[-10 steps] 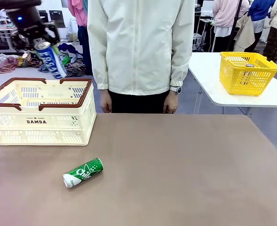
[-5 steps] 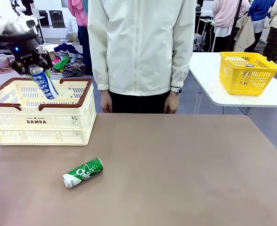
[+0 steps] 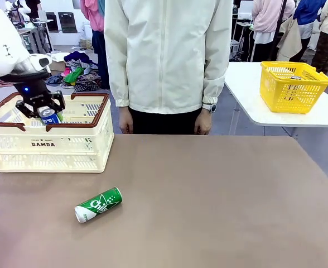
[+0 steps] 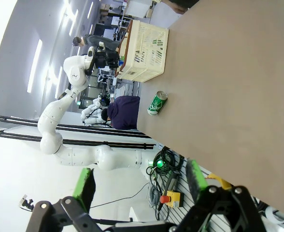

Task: Place the drinks into the Shopping basket.
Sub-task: Pick up one drink and place it into the Shopping basket.

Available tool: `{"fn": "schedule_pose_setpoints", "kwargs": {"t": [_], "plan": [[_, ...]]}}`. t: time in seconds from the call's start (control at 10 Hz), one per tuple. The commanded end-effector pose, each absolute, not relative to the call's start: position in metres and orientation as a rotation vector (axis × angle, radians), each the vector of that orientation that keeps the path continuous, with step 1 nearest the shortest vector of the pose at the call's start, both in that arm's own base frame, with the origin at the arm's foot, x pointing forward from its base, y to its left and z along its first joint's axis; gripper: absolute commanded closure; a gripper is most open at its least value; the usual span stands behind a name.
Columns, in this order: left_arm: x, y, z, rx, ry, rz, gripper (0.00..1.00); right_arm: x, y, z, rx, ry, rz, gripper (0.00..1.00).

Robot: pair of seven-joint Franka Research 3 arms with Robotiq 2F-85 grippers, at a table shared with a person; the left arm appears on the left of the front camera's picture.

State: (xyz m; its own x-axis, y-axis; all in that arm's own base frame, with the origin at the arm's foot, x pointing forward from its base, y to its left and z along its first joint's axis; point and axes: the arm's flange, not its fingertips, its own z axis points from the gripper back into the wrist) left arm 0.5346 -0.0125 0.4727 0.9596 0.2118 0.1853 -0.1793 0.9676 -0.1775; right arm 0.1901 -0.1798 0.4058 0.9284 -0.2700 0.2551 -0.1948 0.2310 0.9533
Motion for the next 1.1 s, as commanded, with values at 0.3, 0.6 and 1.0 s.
{"fn": "schedule_pose_setpoints", "kwargs": {"t": [0.3,0.6,1.0], "plan": [[0.546,-0.022,0.461,-0.112,-0.159,0.171,1.0,0.192,-0.179,0.412,1.36,-0.417,-0.062,0.0],[0.555,-0.024,0.438,-0.097,-0.123,0.164,1.0,0.192,-0.179,0.412,1.36,-0.417,-0.062,0.0],[0.571,-0.029,0.425,-0.095,-0.09,0.161,1.0,0.192,-0.179,0.412,1.36,-0.417,-0.062,0.0]]}}
